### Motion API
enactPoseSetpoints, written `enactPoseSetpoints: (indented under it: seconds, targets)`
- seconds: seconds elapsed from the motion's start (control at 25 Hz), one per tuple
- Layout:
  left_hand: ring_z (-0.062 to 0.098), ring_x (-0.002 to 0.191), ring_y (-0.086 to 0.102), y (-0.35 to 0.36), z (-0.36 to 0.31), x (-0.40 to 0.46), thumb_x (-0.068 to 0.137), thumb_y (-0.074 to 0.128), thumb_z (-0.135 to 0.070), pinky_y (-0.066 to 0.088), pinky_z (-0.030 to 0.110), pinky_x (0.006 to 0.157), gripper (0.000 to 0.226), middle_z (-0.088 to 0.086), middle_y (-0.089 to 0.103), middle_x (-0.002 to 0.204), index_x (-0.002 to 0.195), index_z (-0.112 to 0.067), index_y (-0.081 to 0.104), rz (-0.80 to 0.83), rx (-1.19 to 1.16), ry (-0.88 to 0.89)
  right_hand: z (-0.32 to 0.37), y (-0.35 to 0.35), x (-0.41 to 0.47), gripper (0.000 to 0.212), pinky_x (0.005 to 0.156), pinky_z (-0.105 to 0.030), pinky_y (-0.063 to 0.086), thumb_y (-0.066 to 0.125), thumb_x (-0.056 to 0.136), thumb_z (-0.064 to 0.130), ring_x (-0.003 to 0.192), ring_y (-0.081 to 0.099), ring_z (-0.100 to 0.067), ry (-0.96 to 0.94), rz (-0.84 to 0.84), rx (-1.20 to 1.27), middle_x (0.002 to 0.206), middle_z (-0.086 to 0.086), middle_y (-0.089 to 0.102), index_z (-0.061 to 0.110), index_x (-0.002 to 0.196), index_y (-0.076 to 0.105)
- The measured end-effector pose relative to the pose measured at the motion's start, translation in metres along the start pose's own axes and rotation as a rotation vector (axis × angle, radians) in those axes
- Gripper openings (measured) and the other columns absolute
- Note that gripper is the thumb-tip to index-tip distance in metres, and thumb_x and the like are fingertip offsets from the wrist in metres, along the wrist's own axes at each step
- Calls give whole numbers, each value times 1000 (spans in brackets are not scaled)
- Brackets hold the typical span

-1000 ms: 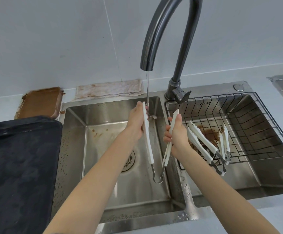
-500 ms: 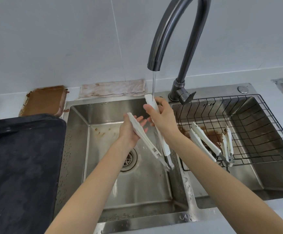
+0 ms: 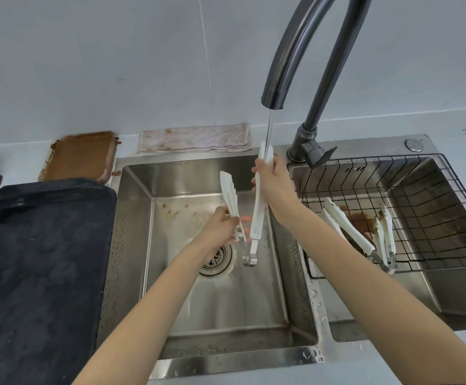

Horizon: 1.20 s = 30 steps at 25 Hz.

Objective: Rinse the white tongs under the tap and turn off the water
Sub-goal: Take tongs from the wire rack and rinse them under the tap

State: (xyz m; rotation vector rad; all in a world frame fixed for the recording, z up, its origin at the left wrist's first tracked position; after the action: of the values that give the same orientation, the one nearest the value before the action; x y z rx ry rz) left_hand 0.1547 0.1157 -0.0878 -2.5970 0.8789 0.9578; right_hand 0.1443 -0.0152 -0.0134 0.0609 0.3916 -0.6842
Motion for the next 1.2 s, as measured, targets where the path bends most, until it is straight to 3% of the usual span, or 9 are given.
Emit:
enactPoseSetpoints:
  seconds: [0.12, 0.24, 0.36, 0.44, 0.56, 0.76, 0.96, 1.08, 1.2]
  targets:
    - [10, 61, 59, -10, 18, 2, 96, 29, 2, 51, 15, 42, 20, 9, 54, 109, 114, -5, 31, -84, 62, 15, -29, 9, -6, 48, 73, -24, 41, 46, 95, 26, 90, 50, -14, 29, 94, -273, 103, -3, 52, 7, 136, 32]
    - [3, 46, 59, -26, 41, 9, 93, 32, 6, 48, 18, 48, 15, 8, 54, 96, 102, -6, 28, -172, 145, -2, -72, 14, -13, 46, 64, -14, 41, 48, 95, 26, 79, 50, -11, 126, 178, -415, 92, 2, 49, 3, 132, 33]
    - [16, 65, 62, -34, 60, 13, 94, 34, 5, 49, 25, 59, 15, 1, 52, 81, 95, -10, 34, -238, 210, -32, -110, 9, -12, 41, 50, -7, 40, 45, 97, 22, 72, 55, -12, 197, 157, -527, 88, -2, 55, -1, 130, 37]
    - [23, 80, 58, -33, 70, 17, 93, 37, 4, 52, 35, 71, 13, 6, 53, 86, 104, -4, 39, -254, 255, -29, -135, 9, -13, 39, 69, -24, 49, 42, 97, 17, 89, 62, -27, 257, 154, -571, 111, -18, 61, 0, 132, 37]
    - [25, 92, 58, -29, 94, 30, 93, 40, 2, 51, 35, 85, 25, 15, 55, 102, 117, 8, 38, -217, 313, -54, -166, 11, -14, 35, 88, -42, 53, 43, 95, 14, 101, 62, -35, 326, 154, -594, 117, -21, 61, 3, 129, 41]
    - [33, 111, 56, -31, 128, 36, 95, 40, -6, 45, 37, 96, 32, 16, 58, 115, 126, 2, 39, -181, 347, -157, -198, 12, -14, 42, 93, -32, 43, 42, 96, 15, 115, 56, -33, 437, 221, -649, 125, -14, 58, 7, 137, 37]
    - [34, 117, 56, -33, 157, 44, 91, 42, -4, 44, 48, 102, 33, 17, 61, 124, 122, -5, 52, -120, 264, -247, -274, 17, -8, 54, 104, -45, 44, 41, 81, 29, 122, 53, -28, 544, 338, -526, 131, -2, 58, 27, 135, 41]
    - [32, 115, 58, -32, 157, 41, 91, 40, -4, 46, 48, 100, 33, 15, 62, 123, 121, -10, 55, -90, 199, -296, -259, 21, -25, 49, 92, -37, 52, 47, 84, 21, 118, 55, -20, 637, 321, -354, 131, 2, 59, 25, 132, 46]
    - [22, 91, 62, -26, 160, 36, 95, 39, -5, 56, 27, 70, 29, 13, 62, 111, 119, -10, 54, -47, 27, -362, -249, 26, -35, 47, 64, -18, 49, 38, 91, 1, 108, 55, -18, 695, 327, -212, 131, -6, 58, 16, 135, 45]
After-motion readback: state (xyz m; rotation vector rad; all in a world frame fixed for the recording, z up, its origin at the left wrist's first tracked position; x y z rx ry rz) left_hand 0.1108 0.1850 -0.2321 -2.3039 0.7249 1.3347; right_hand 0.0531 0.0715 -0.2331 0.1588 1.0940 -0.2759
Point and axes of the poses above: each hand's wrist, its own x-axis towards the middle knuckle, its own y-axis out of the palm, z = x × y, the point moved 10 cm from there along x, towards the middle knuckle
